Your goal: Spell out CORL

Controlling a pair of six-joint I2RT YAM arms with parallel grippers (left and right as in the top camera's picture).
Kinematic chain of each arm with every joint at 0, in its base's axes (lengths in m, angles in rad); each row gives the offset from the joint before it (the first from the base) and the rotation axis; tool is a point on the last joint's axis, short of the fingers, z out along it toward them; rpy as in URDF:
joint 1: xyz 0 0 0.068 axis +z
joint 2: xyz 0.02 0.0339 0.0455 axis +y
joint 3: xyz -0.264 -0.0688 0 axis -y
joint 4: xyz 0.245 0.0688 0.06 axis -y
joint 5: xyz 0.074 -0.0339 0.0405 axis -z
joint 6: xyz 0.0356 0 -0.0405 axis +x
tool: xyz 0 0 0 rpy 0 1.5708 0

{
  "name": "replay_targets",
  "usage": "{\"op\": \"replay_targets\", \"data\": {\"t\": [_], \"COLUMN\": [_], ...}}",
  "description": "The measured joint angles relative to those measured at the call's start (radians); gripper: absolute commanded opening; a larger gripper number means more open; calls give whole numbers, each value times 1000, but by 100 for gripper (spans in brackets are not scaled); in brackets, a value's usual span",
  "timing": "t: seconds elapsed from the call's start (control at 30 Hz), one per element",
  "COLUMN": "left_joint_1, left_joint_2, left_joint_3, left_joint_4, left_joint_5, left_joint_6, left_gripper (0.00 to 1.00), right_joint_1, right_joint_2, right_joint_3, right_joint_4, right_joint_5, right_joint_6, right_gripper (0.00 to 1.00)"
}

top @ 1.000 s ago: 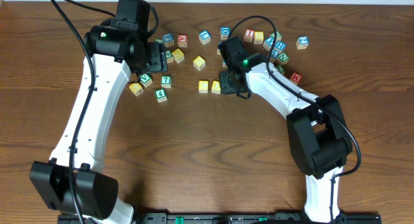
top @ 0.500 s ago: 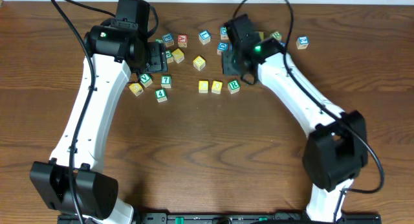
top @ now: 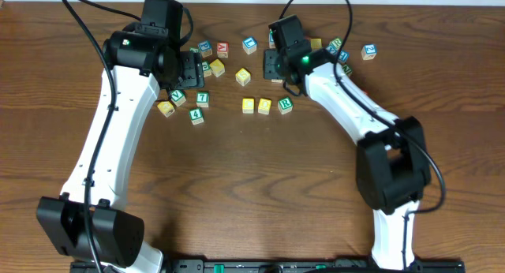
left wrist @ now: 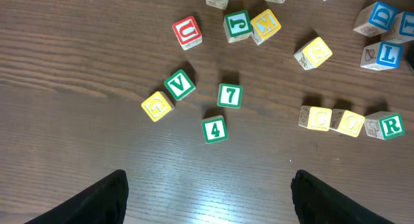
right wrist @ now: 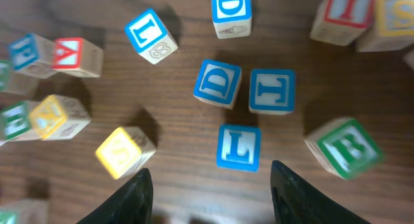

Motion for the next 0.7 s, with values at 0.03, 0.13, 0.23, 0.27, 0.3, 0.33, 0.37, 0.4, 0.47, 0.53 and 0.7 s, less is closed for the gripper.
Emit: {"op": "replay_targets", "data": {"t": [0.03, 0.13, 0.23, 0.27, 0.3, 0.33, 0.37, 0.4, 0.47, 0.53, 0.7], "left_joint_1": [0, 0, 0, 0, 0, 0, 0, 0, 0, 0, 0], "left_joint_2": [0, 0, 0, 0, 0, 0, 0, 0, 0, 0, 0], "left_joint_3": [0, 0, 0, 0, 0, 0, 0, 0, 0, 0, 0], "left_joint_4": [0, 0, 0, 0, 0, 0, 0, 0, 0, 0, 0], "left_joint_5": [0, 0, 0, 0, 0, 0, 0, 0, 0, 0, 0], "left_joint_6": [0, 0, 0, 0, 0, 0, 0, 0, 0, 0, 0], "left_gripper": [80, 80, 80, 80, 80, 80, 80, 80, 80, 80, 80], "right_joint_1": [0, 0, 0, 0, 0, 0, 0, 0, 0, 0, 0], "right_joint_2": [19, 51, 69, 73, 79, 81, 85, 91, 103, 125, 172], "right_joint_3": [0, 0, 0, 0, 0, 0, 0, 0, 0, 0, 0], "right_joint_4": [13, 38, 55, 61, 69, 72, 77, 82, 85, 91, 104], "right_joint_5": [1, 21, 43, 48, 53, 53, 57, 60, 61, 60, 59], "right_joint_6": [0, 7, 13, 16, 17, 19, 21, 24, 29, 36, 46], "right_gripper": [52, 51, 50, 50, 49, 49, 49, 48, 47, 48, 47]}}
